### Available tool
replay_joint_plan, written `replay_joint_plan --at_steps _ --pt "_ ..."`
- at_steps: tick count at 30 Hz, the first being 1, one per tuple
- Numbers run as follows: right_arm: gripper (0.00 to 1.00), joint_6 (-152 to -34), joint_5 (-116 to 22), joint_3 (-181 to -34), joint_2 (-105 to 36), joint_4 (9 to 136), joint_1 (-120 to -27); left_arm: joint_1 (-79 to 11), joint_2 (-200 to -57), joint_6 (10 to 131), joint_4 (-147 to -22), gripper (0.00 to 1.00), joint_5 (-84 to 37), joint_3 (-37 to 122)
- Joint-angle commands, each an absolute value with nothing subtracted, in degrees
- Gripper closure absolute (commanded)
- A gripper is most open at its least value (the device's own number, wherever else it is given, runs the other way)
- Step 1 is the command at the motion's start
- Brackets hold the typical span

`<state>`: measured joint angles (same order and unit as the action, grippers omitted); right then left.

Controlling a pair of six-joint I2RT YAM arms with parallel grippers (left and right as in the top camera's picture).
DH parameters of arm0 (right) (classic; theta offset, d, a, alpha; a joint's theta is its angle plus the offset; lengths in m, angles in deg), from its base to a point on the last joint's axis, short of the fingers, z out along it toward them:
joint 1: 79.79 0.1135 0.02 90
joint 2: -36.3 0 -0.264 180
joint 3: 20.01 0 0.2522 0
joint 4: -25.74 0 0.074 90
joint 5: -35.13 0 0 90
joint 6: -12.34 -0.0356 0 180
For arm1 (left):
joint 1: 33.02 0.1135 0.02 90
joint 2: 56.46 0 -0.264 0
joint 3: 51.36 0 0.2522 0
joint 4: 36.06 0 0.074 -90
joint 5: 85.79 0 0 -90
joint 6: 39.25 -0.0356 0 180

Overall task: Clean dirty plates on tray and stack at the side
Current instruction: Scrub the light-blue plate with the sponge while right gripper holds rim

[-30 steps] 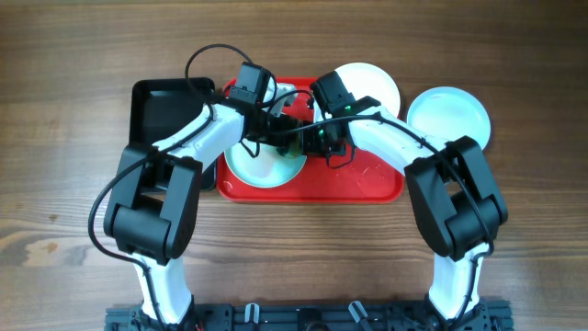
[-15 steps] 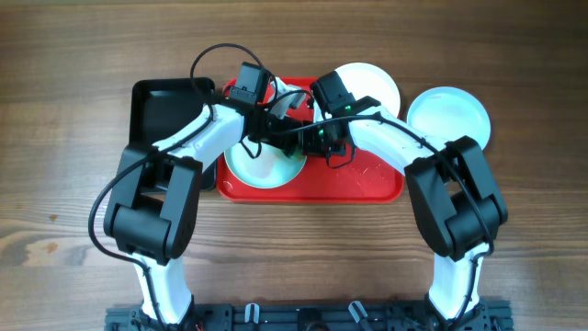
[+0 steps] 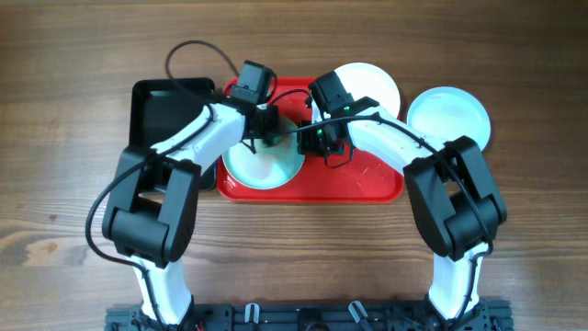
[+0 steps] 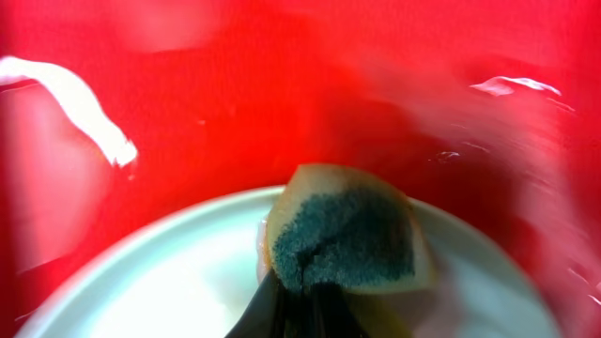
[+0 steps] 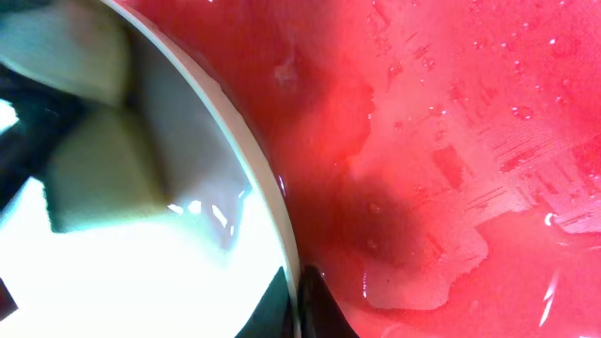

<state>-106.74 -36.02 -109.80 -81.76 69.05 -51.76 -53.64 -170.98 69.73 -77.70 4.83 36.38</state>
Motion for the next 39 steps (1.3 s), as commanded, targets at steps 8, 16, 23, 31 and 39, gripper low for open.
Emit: replay_joint_plan --at_steps 8,16,23,31,39 --pt "0.96 -106.28 -36.8 -109.76 -83.4 70.03 -51.7 -49.58 -172.48 69.82 -92.23 0.96 9.53 35.18" --pt "0.96 -106.3 -36.78 -109.78 -83.4 70.03 -51.7 -49.55 -172.48 48.99 -101.45 0.96 -17.2 35.18" --pt "0.96 -106.3 -36.78 -109.76 -83.4 70.03 -51.7 -49.55 -172.48 38.93 -99.92 0.96 -28.33 35.18" --pt "0.96 -106.28 -36.78 -109.76 -83.4 70.03 -51.7 -49.55 -172.48 53.84 -85.52 0.96 -18.6 35.18" --pt "0.96 -106.32 -36.76 -109.78 -83.4 70.03 -51.7 -50.73 -172.26 77.79 -87.2 0.96 19.76 35.18"
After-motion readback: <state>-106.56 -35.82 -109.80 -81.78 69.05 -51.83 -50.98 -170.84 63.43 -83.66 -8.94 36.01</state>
